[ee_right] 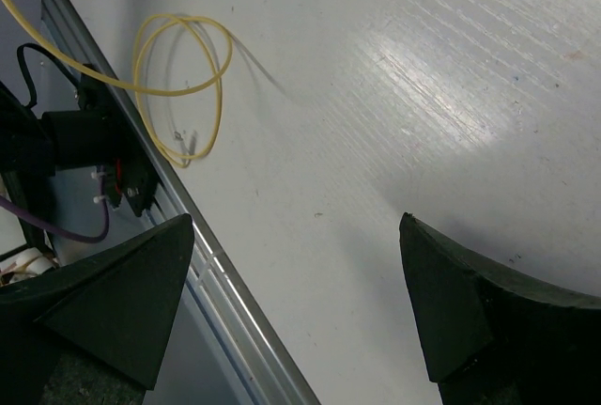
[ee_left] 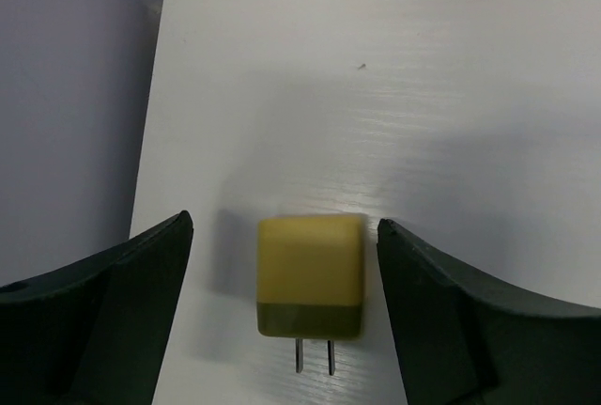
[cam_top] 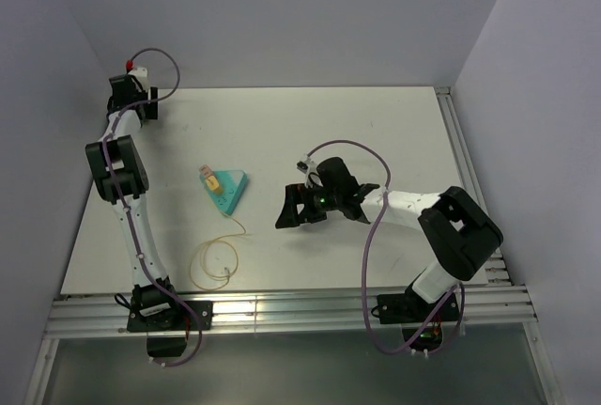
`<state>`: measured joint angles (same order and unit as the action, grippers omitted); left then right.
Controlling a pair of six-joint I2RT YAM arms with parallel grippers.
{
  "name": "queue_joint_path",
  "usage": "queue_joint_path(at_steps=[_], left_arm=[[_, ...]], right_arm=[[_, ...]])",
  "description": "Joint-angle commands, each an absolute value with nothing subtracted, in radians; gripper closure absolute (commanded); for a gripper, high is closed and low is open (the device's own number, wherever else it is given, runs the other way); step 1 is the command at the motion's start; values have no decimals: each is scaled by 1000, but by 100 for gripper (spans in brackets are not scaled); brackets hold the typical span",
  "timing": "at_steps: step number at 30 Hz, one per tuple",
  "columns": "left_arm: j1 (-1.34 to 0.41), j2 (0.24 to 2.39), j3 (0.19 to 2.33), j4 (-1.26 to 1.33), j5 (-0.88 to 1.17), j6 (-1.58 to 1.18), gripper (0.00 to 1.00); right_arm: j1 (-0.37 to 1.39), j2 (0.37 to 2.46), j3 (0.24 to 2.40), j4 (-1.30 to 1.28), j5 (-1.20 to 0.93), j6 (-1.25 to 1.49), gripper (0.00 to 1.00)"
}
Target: Insert the plug
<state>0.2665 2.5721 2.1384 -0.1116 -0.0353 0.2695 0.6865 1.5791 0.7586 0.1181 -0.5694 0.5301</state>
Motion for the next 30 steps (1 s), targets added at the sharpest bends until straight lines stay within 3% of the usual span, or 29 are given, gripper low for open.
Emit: queue_joint_path(at_steps=[1,7,10,15,17,18,25,30], left_arm=[[261,2602,2161,-158,-37,328,18],[250,2609,2166,-182,-23,357,32],[245,2612,2175,-198,-12,367,45],[244,2611,2174,-207,-9,365,77],[245,2609,2171,-201,-18,359,84],[245,2602,2165,-190,-37,350,100],[247,2494,1990,-23,-121,266,100],[253,2357,1935,37,-77,114,100]], right_arm=[[684,1580,765,135,-574,518,3],[684,1563,761,124,-565,515,3],[684,1552,759,114,-557,511,3],[684,1549,756,112,-555,512,3],[684,1543,753,114,-554,520,3],[684,1540,752,112,-551,522,4],[684,1493,759,28,-482,531,0],[686,1427,727,6,-315,583,0]])
